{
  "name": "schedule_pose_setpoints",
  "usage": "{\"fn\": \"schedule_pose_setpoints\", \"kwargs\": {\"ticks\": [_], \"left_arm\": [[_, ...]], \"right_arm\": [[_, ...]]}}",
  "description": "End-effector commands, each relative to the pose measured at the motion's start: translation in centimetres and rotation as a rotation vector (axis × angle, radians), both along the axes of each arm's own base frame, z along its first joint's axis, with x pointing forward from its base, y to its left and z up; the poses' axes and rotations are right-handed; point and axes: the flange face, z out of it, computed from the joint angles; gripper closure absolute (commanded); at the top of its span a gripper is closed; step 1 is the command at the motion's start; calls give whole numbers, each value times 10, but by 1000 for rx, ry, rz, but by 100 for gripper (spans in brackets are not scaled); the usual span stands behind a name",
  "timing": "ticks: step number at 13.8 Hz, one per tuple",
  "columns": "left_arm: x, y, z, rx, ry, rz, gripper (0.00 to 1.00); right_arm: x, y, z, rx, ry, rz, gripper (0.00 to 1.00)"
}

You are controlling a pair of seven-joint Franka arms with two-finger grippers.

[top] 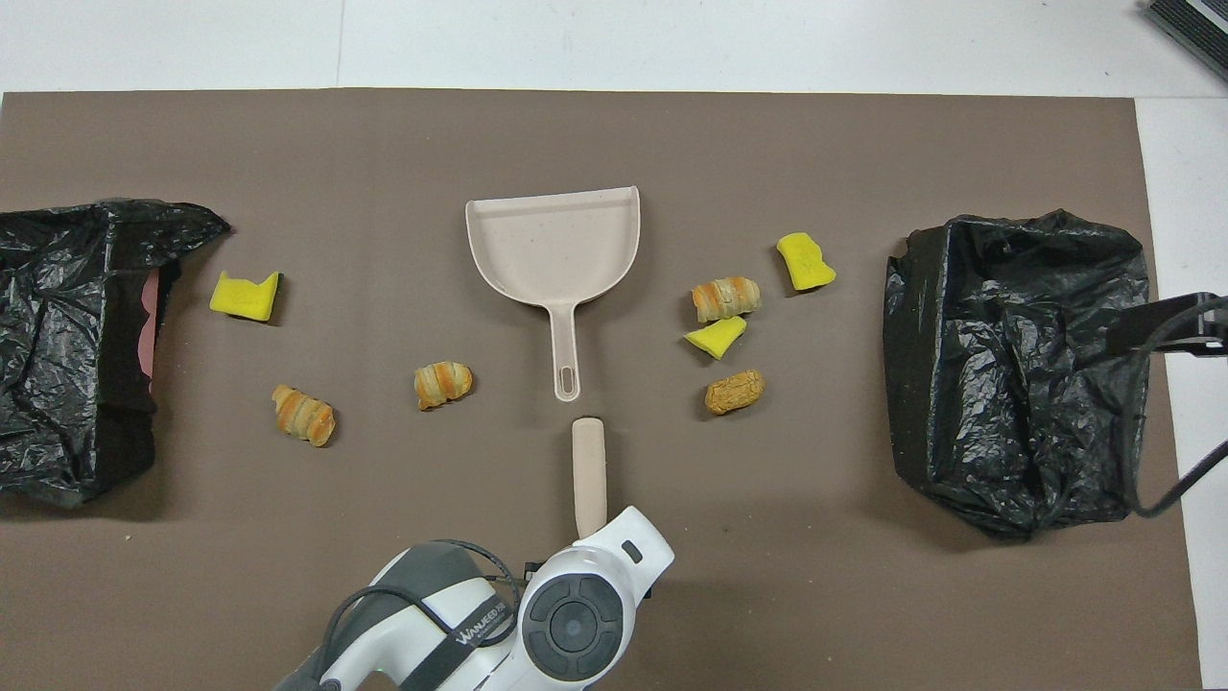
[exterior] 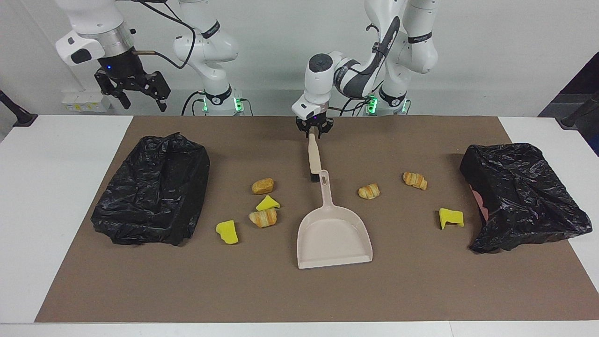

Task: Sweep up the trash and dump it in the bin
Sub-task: 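Grasp the brush handle with the left gripper and lift it, then grasp the dustpan with the right gripper while the left gripper holds the brush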

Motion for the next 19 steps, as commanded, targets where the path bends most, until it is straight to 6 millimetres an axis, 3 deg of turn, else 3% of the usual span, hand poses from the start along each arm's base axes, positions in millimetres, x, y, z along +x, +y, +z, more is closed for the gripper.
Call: {"fn": "schedule_pose_setpoints", "kwargs": {"ticks": [1,6,9,12,14,16,19], "left_arm": [[5,0,5,10,19,24,100],[18,10,51,113,94,155,100],[27,20,62,216,118,335,100],[50,49,64,312,107,473,100],[77,82,60,375,87,537,100],[108,117,57,395,60,594,100],[151,165,50,399,39,598,100]], "right_arm": [[-10,-5,-1,24,0,16,0],[-11,-5,-1,24,0,15,0],[-10,5,-13,28,27,23,0],[2,35,-26,21,33,57,0],[12,58,-34,20,12,64,0],[28,88,-54,19,3,59,0],[47,155,-91,17,0,40,0]]}}
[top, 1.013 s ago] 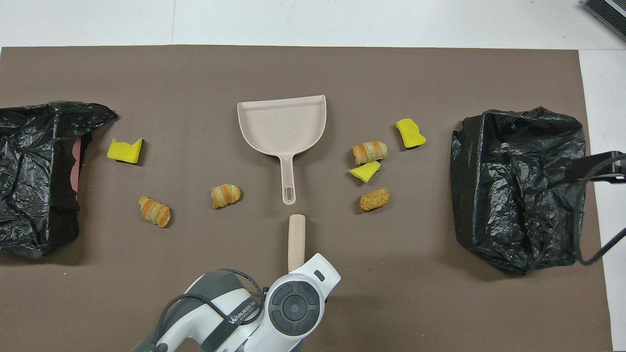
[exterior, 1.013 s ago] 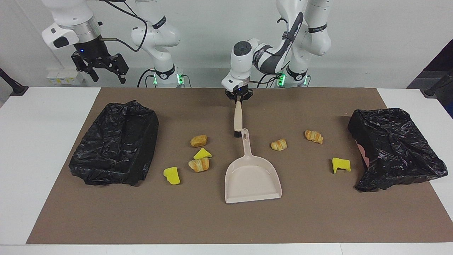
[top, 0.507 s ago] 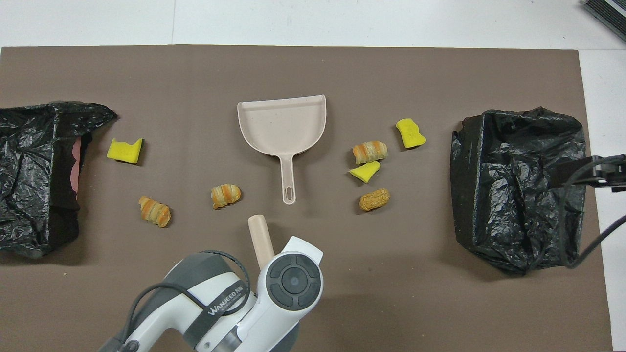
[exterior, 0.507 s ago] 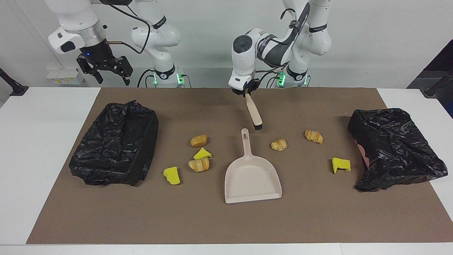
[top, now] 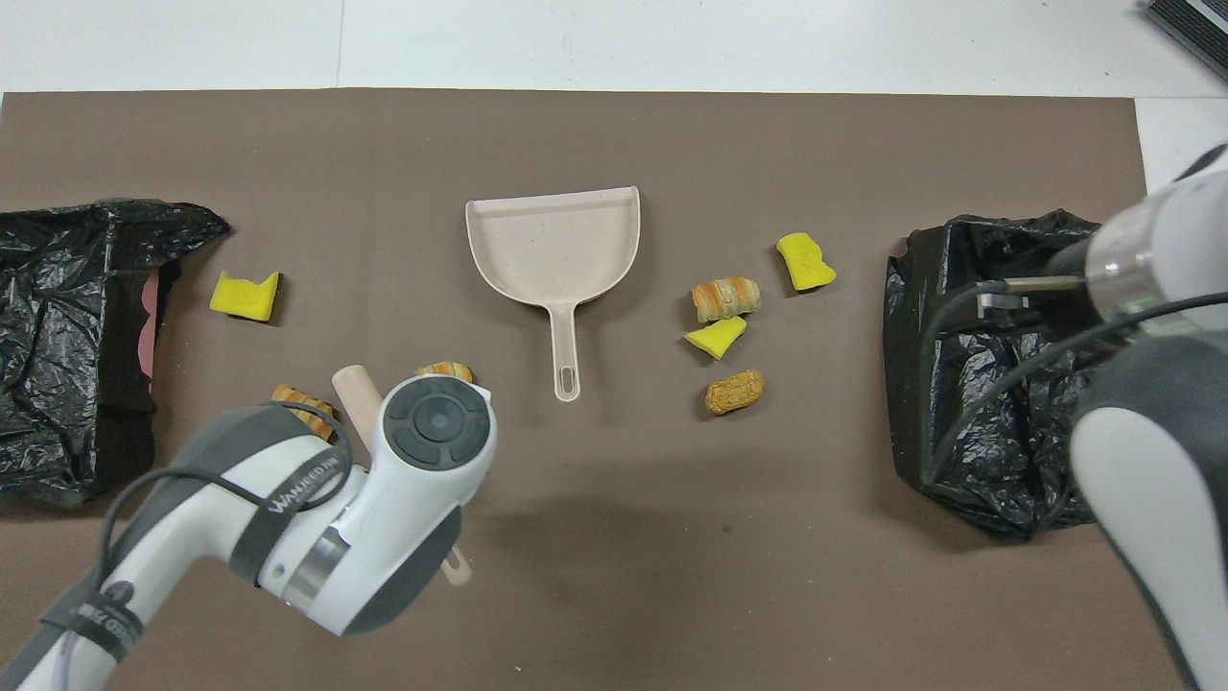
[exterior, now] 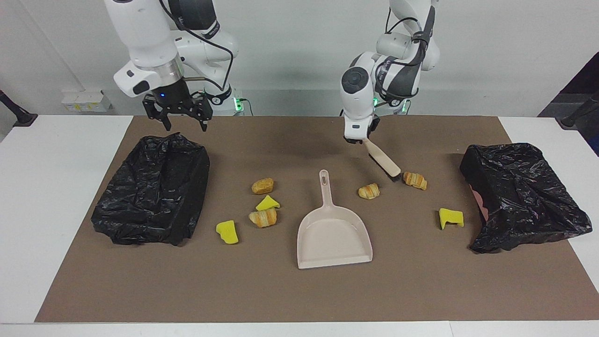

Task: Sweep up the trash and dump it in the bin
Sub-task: 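Grasp the dustpan with the right gripper while the left gripper holds the brush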

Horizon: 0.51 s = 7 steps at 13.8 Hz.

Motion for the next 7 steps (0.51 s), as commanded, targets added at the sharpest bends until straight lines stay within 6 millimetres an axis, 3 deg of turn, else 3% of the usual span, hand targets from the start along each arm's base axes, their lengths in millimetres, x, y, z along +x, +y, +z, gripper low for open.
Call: {"fn": "schedule_pose_setpoints", "kwargs": {"ticks": [1,4,7], "left_arm": [[37,37,-3,32,-14,-32,100],[77,94,-8,15,-34,-40,100],[102,152,-11,6,-34,-128,100]], "right_arm": [[17,58,-37,16,-2,-48,0],[34,130,-95,5,24,-96,0],[32,203,-139,52,17,-77,0]]}}
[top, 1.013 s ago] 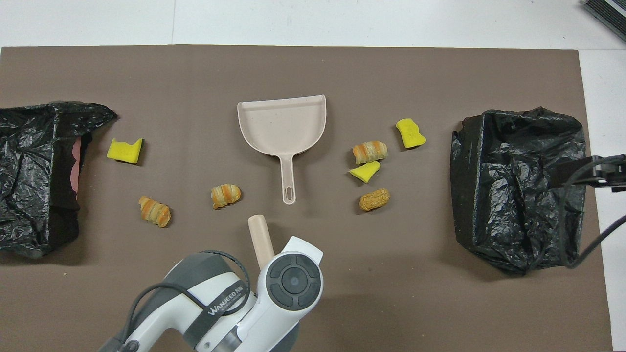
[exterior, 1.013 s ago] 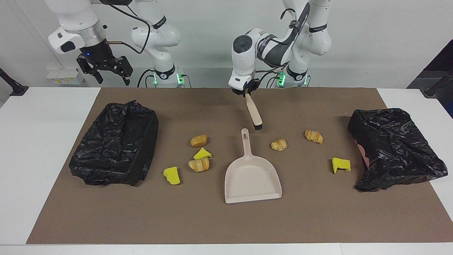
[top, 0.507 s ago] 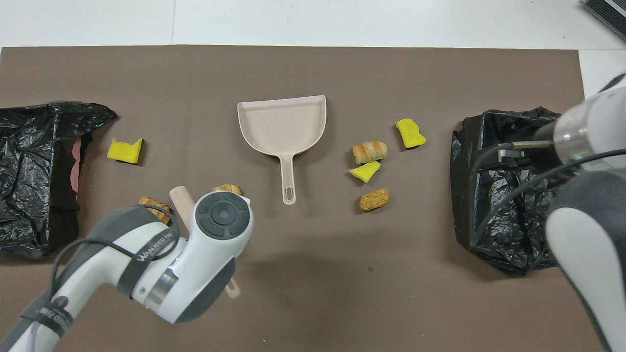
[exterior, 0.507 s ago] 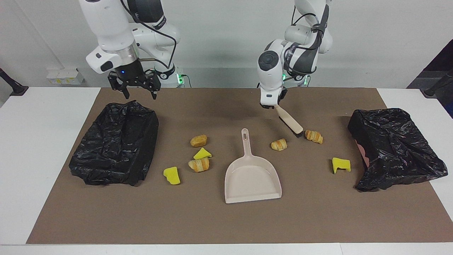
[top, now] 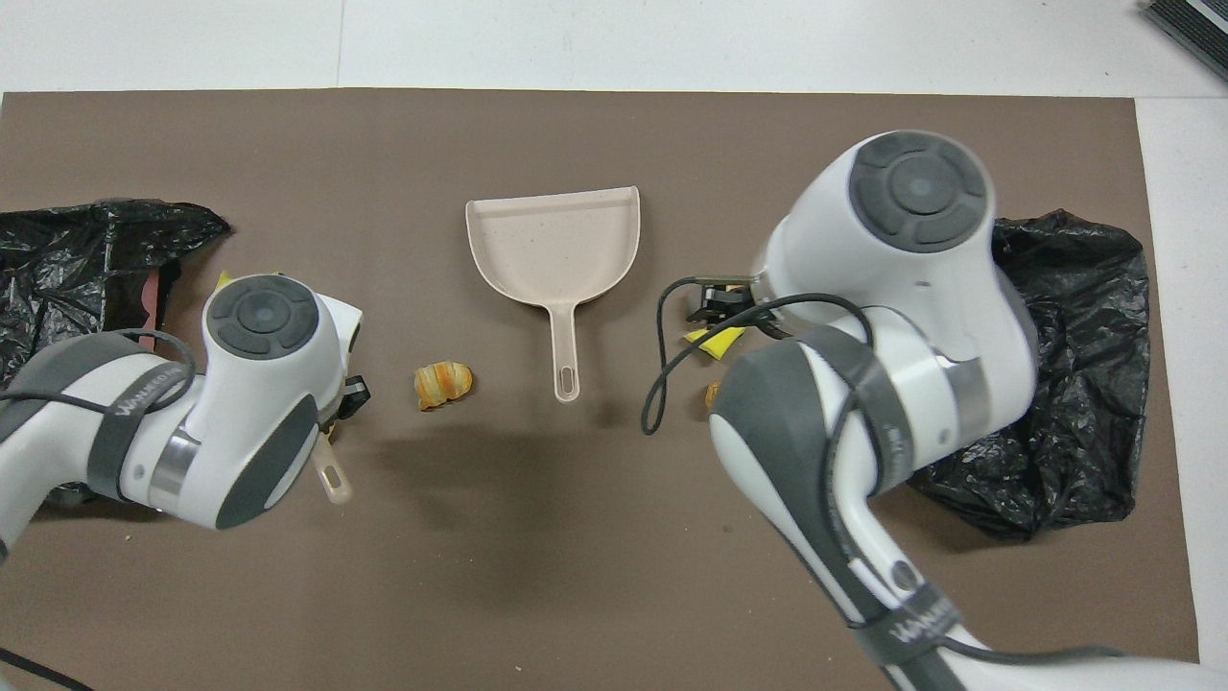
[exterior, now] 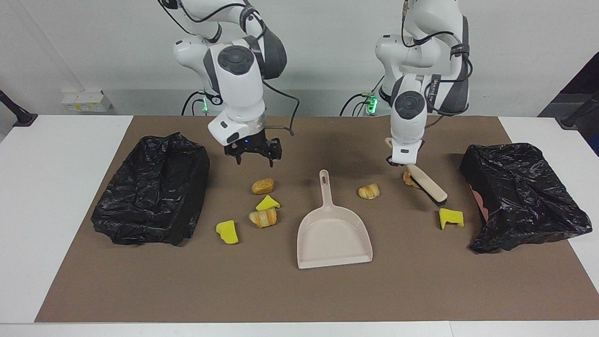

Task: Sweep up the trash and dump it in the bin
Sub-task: 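Grasp the dustpan with the right gripper while the left gripper holds the brush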

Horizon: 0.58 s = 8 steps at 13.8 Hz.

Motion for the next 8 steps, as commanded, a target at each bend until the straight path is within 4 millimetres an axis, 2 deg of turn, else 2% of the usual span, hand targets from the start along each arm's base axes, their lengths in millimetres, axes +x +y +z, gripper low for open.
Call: {"fn": "schedule_pose_setpoints", "kwargs": {"ticks": [1,4,6,8], "left_arm": [[25,45,0,4,-27,-76,100],[44,98,-4,-41,-56,-159,100],[55,127,-6,-62,-76,-231,100],[57,147,-6,-85,-39,-368,100]], "right_arm": [[3,56,-36,32,-7,-22,0],[-2,124,-78,57,-44,-81,0],[7,153,-96,71,-56,-62,0],[8,165,-101,97,-90,-33,0]]}}
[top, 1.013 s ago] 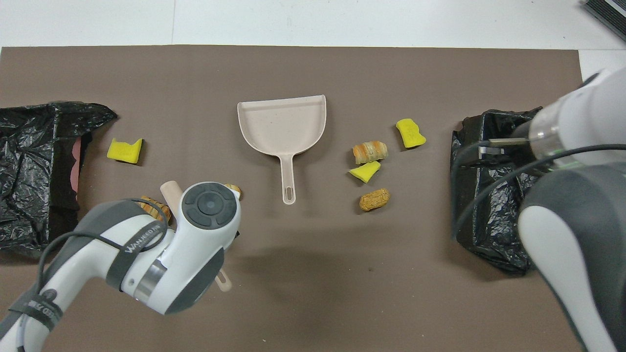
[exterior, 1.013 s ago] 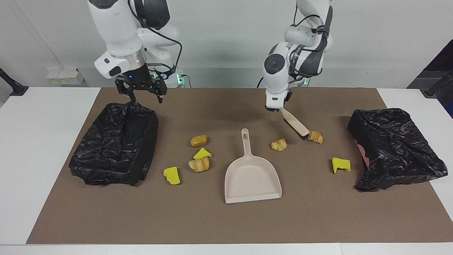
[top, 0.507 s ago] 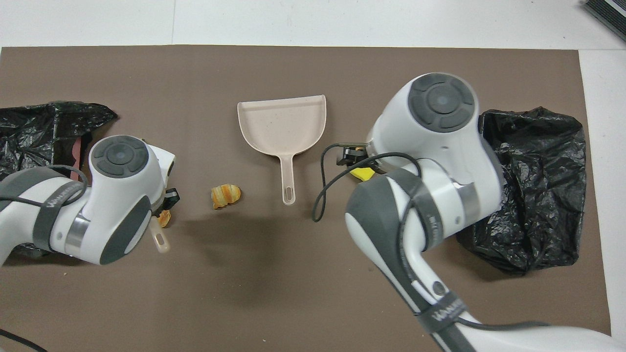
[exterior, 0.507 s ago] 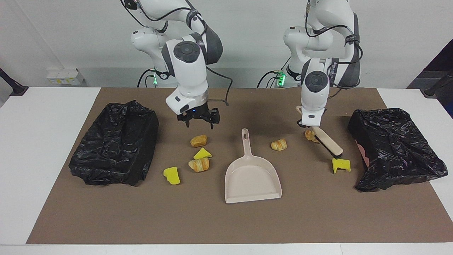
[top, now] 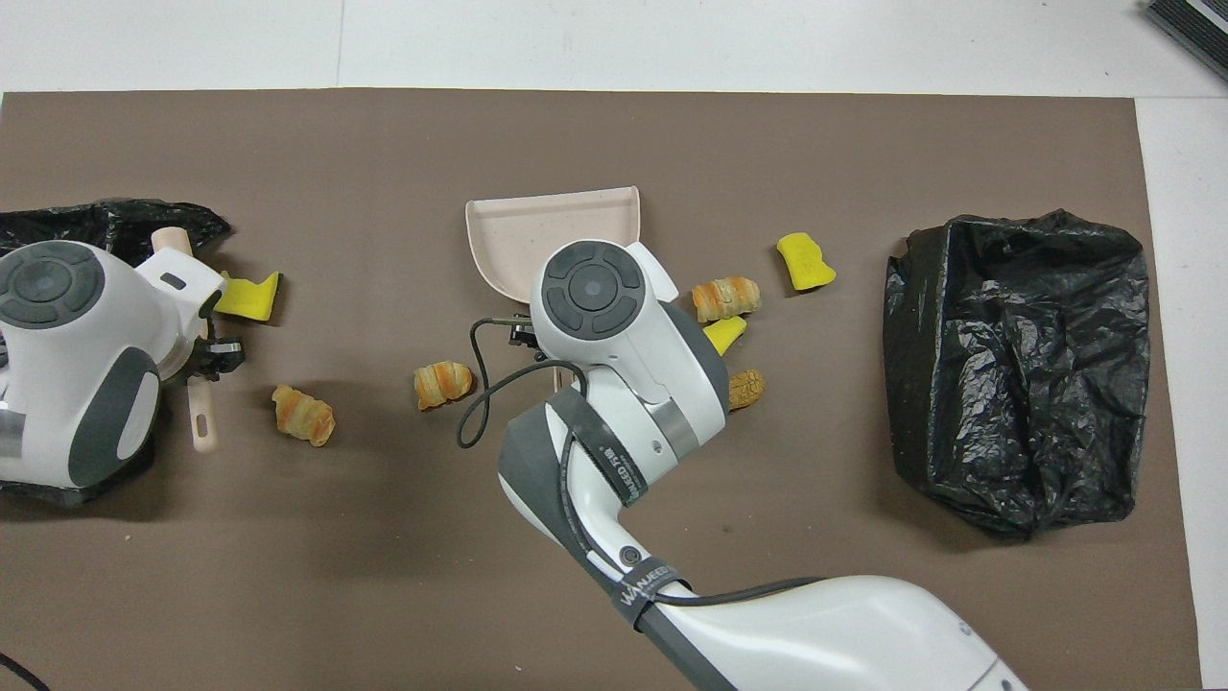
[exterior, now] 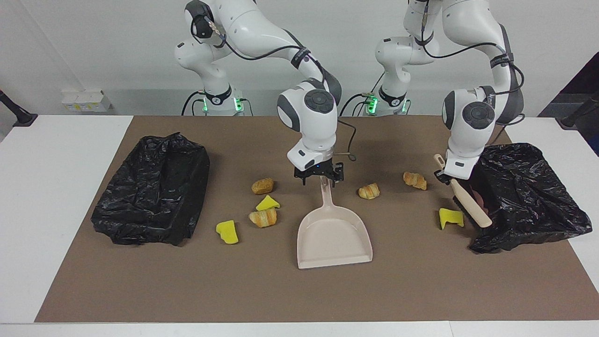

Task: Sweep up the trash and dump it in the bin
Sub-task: 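Grasp the dustpan with the right gripper while the left gripper holds the brush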

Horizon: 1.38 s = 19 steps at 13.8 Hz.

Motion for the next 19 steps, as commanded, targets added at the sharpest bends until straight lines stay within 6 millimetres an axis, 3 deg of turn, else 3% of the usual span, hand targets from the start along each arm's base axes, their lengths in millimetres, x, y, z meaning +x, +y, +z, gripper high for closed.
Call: {"fn": "schedule_pose_setpoints", "kwargs": {"ticks": [1,3,6,9,11,12,13,14,16,18,19], "left_arm": [[7,30,2,-5,34,-167,100],[1,30,-2,-15,86,-285,100],[-13,19,-10,-27,148,-445,100],[-28,-12,-14,-28,194,-504,100],[-37,-55,-11,-35,241,-562,100],[-44,-64,-11,-32,288,-582,100],[-50,-77,-11,-45,321,-619,100],[-57,-95,-8,-69,343,-642,100],[-57,-102,-2,-75,361,-649,100],[-50,-103,22,-75,334,-619,100],[-51,-101,35,-89,311,-588,100]], "right_arm": [[13,15,-11,43,-39,10,0],[14,18,-27,28,-53,55,0],[10,19,-22,-6,-64,101,0],[7,13,-17,-33,-53,154,5],[3,9,-24,-41,-44,190,29],[0,6,-24,-44,-40,193,45],[-2,6,-25,-49,-31,195,86],[-3,8,-24,-46,-23,177,100],[0,2,-22,-37,-12,152,100],[0,-1,-4,-12,-26,174,100],[4,-11,5,-13,-38,240,100]]}}
